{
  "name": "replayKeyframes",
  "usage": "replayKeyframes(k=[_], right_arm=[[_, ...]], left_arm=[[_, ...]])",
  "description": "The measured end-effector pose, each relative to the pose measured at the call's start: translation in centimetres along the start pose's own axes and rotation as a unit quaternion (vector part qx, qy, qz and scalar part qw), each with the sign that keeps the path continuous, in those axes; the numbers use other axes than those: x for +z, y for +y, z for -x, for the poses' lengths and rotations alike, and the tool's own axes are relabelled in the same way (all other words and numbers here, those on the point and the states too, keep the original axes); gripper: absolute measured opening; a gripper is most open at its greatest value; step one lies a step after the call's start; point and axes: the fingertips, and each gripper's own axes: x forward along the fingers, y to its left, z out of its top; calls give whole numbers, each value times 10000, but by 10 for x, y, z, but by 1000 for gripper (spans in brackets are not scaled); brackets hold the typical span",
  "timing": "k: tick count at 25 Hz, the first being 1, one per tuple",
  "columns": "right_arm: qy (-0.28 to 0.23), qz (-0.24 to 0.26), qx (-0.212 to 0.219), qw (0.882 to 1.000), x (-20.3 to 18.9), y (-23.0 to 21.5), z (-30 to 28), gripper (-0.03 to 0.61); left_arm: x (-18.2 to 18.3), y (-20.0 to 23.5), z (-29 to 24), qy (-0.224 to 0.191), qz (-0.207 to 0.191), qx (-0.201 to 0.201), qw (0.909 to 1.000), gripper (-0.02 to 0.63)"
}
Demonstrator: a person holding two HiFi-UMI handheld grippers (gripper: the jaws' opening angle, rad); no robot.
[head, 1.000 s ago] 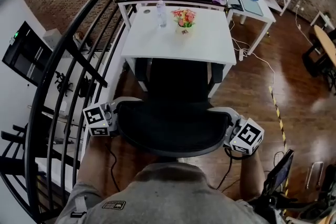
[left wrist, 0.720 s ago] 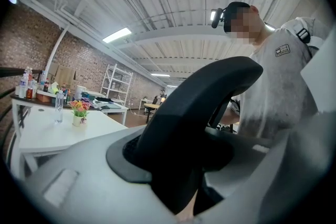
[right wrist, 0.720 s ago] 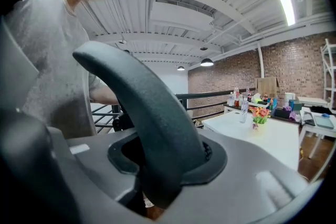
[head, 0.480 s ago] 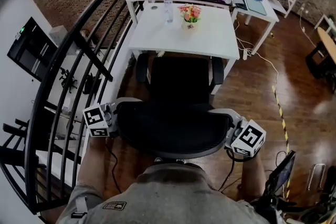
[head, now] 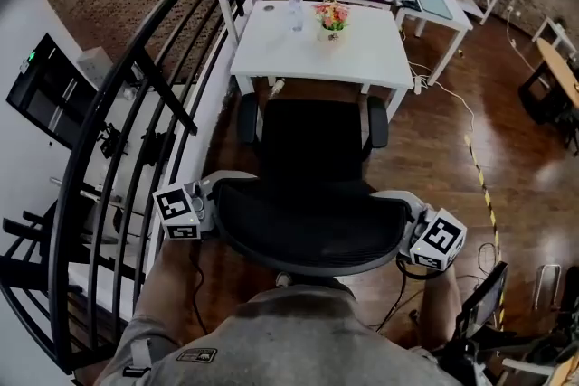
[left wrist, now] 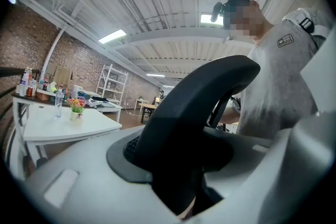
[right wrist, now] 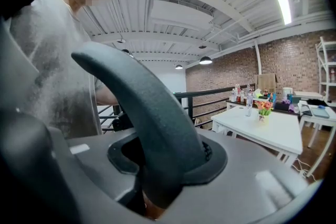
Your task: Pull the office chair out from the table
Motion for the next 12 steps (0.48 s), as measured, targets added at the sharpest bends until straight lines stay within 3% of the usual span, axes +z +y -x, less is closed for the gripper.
replayKeyframes(k=[12], right_arm=[[36, -144, -168, 9997, -9, 77, 1, 164]], left_arm=[[-15, -57, 38, -104, -75, -127, 9998, 193]])
